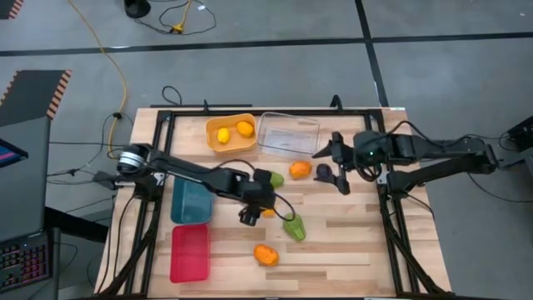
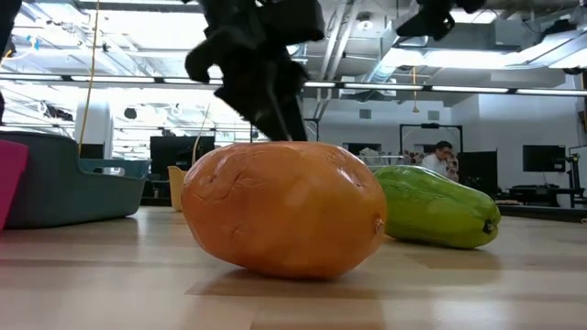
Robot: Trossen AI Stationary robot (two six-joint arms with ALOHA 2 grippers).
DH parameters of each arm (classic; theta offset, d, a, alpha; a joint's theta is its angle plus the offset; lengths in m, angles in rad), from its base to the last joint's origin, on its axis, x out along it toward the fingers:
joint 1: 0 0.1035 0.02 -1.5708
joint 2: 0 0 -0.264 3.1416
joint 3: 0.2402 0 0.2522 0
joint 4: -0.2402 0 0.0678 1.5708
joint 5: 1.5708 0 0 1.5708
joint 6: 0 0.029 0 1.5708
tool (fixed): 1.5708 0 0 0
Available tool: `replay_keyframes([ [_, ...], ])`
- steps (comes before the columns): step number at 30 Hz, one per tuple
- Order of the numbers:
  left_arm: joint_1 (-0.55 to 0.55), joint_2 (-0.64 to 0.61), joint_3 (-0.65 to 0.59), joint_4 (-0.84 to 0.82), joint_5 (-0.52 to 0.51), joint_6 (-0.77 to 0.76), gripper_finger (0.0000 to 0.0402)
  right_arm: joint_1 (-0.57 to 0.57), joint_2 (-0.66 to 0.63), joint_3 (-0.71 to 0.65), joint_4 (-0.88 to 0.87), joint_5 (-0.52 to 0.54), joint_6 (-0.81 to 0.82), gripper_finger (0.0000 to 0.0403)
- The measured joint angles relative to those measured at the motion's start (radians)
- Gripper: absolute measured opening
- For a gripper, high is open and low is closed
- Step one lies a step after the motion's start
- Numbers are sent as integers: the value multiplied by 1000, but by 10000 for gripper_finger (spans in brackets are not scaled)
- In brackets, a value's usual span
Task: Sort produce into baskets
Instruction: Put the yellow lemon into the yellow bin
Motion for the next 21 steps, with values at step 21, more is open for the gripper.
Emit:
replay_keyframes([
  [21, 0, 179, 99, -87, 19, 149, 265, 28, 58, -34, 15, 2, 24, 368],
])
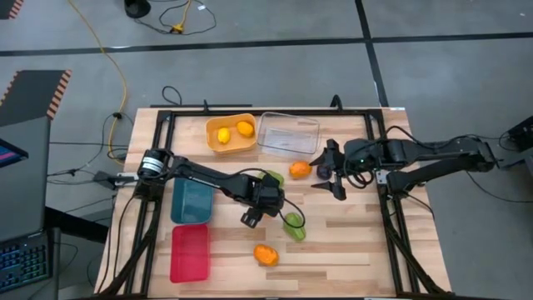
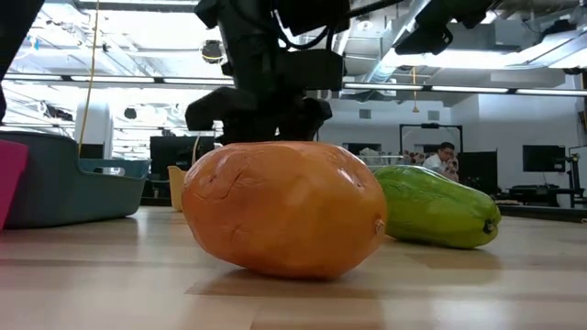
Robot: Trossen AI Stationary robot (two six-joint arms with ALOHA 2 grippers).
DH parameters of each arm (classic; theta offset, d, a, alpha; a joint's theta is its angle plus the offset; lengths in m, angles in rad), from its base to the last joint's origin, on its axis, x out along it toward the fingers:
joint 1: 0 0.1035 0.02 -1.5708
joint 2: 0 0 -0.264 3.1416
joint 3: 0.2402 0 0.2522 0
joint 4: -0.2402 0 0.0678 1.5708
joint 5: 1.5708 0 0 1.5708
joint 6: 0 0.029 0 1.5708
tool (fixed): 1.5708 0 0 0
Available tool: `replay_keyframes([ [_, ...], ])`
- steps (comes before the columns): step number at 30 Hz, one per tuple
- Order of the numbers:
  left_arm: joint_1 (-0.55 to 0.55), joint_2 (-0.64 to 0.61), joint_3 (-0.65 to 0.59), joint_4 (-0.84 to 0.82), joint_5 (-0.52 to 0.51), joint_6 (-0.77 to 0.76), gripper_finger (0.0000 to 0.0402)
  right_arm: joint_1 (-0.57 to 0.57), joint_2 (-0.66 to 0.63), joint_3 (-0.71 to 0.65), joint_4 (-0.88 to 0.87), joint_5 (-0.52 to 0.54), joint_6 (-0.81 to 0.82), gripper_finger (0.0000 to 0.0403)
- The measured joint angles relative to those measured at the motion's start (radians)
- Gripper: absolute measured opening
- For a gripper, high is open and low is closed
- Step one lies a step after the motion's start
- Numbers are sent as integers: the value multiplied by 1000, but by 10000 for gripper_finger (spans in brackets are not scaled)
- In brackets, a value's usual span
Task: Sort produce into baskets
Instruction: Put the yellow lemon into the yellow bin
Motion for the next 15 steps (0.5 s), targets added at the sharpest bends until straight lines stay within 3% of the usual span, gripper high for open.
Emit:
replay_keyframes([
  [7, 0, 19, 1, 18, -14, -4, 259, 1, 6, 0, 6, 0, -2, 368],
  [15, 0, 18, 0, 15, -14, -32, 214, 0, 5, 0, 2, 0, -1, 368],
])
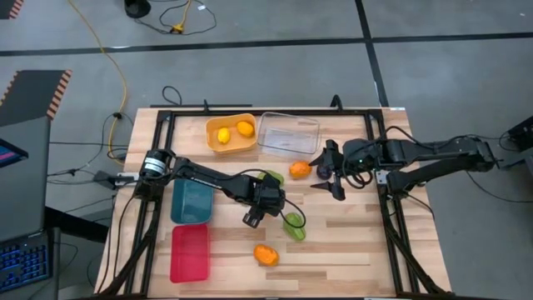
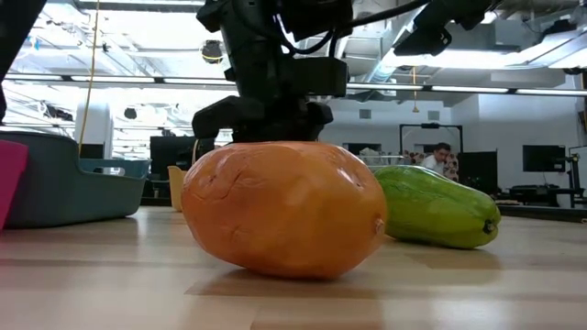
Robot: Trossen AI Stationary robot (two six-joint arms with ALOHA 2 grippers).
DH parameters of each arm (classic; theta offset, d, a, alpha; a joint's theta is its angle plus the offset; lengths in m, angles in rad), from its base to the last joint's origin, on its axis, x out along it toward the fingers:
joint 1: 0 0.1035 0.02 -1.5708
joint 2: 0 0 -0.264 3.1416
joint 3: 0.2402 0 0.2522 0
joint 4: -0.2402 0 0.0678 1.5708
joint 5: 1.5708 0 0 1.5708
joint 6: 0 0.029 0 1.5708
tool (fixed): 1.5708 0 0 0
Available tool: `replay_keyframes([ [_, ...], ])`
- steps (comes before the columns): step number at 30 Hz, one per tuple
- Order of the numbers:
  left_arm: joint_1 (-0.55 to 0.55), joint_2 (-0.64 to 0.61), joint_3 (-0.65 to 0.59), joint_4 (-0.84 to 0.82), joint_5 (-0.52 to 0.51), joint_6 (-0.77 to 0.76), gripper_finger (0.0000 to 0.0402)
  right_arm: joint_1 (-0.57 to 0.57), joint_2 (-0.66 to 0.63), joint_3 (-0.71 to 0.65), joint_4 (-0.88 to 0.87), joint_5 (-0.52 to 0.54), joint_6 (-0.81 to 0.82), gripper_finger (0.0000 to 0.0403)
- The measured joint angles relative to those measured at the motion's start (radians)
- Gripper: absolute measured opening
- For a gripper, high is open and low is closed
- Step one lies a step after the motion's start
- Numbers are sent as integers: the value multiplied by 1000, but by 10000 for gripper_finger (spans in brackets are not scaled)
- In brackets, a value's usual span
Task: Sort produce into baskets
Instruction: Put the yellow lemon into the yellow bin
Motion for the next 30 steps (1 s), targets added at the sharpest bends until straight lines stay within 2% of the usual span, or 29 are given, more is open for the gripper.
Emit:
replay_keyframes([
  [9, 20, -60, -7, -49, 15, -31, 208, 0, 0, 0, -3, 0, 0, 368],
  [17, 106, -218, -5, -119, -6, -73, 207, 0, 0, 0, -3, 0, 0, 368],
  [23, 234, -307, -4, -187, -98, -54, 206, 0, 0, 0, -4, 0, 0, 368],
  [30, 433, -344, -4, -271, -101, -51, 212, 0, 0, 0, -5, 0, 1, 368],
])
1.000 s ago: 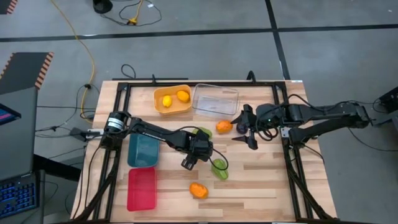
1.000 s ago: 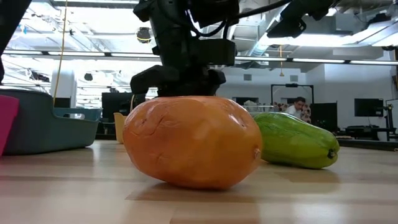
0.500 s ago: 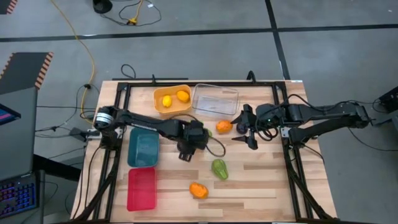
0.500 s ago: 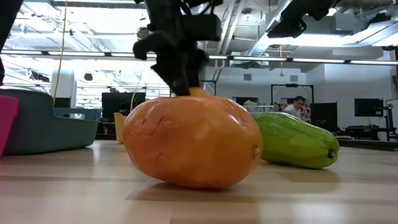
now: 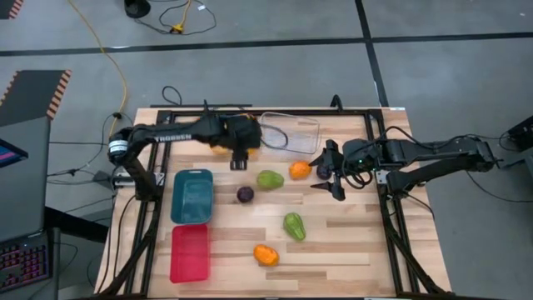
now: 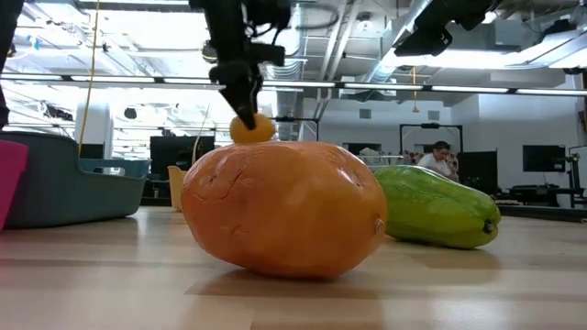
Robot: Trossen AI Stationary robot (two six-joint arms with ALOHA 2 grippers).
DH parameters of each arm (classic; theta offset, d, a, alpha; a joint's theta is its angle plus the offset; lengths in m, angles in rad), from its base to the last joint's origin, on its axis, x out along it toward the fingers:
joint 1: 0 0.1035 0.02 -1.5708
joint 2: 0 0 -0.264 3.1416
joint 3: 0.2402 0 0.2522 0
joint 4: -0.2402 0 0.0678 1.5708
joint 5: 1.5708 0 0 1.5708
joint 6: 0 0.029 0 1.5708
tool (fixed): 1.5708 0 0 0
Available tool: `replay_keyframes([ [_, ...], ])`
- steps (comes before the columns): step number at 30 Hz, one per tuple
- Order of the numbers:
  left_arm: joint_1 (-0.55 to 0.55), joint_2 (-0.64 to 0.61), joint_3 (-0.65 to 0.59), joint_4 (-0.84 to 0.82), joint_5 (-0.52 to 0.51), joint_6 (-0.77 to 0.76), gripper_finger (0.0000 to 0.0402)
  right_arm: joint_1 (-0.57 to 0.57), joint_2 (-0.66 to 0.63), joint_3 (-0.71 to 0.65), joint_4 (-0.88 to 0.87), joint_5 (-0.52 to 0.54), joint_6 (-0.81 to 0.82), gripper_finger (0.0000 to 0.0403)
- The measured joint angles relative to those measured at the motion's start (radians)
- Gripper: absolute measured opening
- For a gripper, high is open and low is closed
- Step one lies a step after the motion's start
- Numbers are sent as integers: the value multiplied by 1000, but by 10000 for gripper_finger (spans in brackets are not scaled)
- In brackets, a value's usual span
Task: Sort produce into baskets
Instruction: Put the yellow lemon into the yellow bin, then put the right purple plum into the transparent bin
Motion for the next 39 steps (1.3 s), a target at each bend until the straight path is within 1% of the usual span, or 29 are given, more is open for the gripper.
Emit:
replay_keyframes([
  [6, 133, 3, 0, -12, 13, 26, 236, 0, 0, 0, -1, 0, 0, 368],
  [10, 185, 3, 0, -12, 16, -6, 241, 0, 0, 0, -1, 0, 0, 368],
  [13, 207, 3, 0, -14, 15, 0, 242, 0, 0, 0, -1, 0, 0, 368],
  [16, 212, 3, 0, -15, 6, 25, 245, 0, 0, 0, -1, 0, 0, 368],
  [19, 212, 3, 0, -16, -28, 34, 259, 0, 0, 0, -1, -1, 0, 368],
  [27, 212, 3, 0, -16, -42, 34, 335, 0, 0, 0, -1, -1, 0, 368],
  [30, 212, 3, 0, -16, -41, 33, 354, 0, 0, 0, -2, -1, 0, 368],
  [35, 205, 3, 0, -16, -41, 38, 359, 0, 0, 0, -2, -1, 0, 368],
  [39, 202, -1, 0, -17, -36, 38, 359, 0, 0, 0, -2, -1, -1, 376],
])
